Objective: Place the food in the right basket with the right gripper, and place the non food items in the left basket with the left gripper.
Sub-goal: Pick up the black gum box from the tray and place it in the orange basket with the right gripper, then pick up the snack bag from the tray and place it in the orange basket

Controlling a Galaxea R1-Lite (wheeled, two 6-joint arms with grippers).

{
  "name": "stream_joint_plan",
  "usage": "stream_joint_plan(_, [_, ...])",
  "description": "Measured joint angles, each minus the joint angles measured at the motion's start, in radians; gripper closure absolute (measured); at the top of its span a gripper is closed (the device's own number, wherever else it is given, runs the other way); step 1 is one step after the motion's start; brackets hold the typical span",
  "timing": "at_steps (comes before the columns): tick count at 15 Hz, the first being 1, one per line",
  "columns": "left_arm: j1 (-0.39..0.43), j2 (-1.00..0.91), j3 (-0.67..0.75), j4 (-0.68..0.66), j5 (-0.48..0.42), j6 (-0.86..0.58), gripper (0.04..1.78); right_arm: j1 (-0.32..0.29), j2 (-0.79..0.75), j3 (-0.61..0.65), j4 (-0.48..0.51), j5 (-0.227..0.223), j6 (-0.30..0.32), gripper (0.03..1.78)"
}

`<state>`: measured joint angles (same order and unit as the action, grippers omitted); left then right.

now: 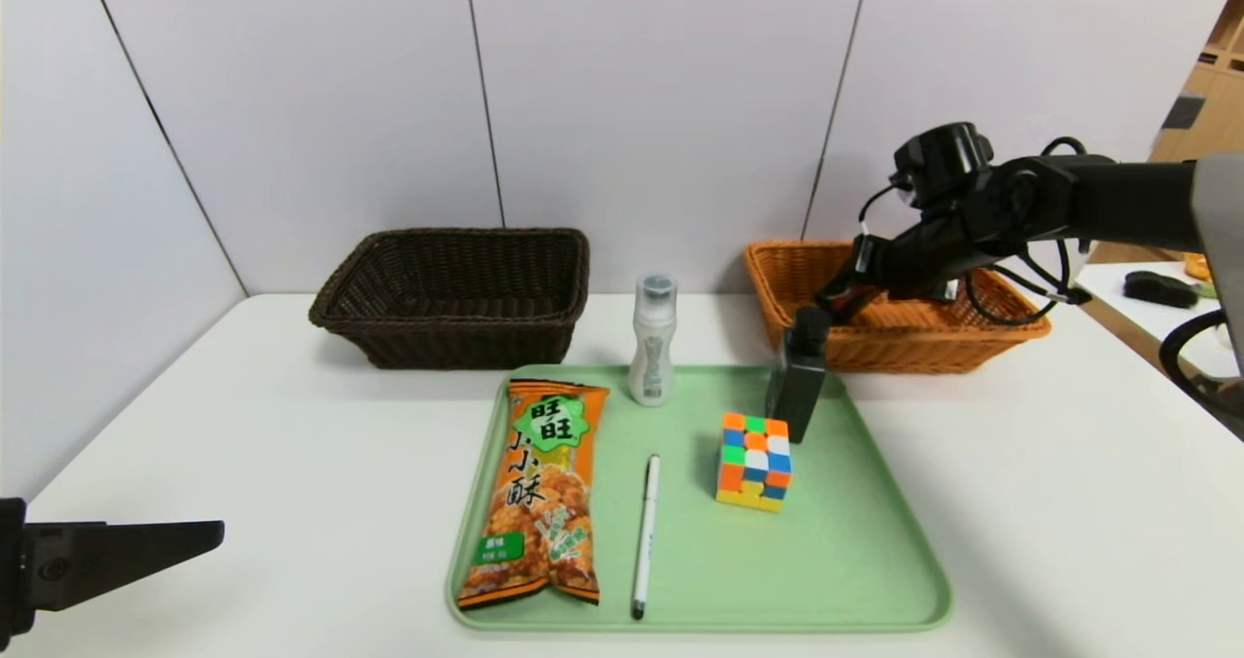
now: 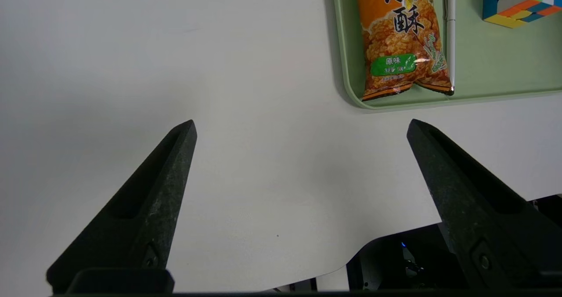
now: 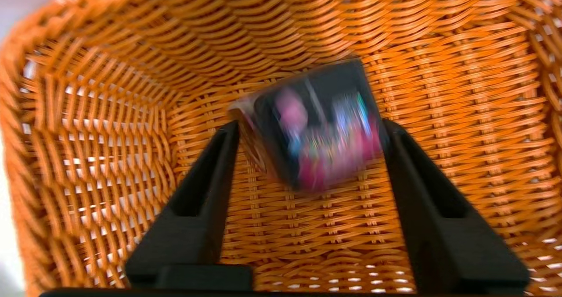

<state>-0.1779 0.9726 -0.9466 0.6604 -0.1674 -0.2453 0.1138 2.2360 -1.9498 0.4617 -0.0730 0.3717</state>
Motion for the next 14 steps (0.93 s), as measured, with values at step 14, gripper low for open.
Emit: stream_joint_plan(14, [-0.002, 0.014, 0.025, -0.066, -0.001, -0.007, 0.13, 0.208, -0.486, 0.028, 0.273, 0.009, 0.103, 0.19])
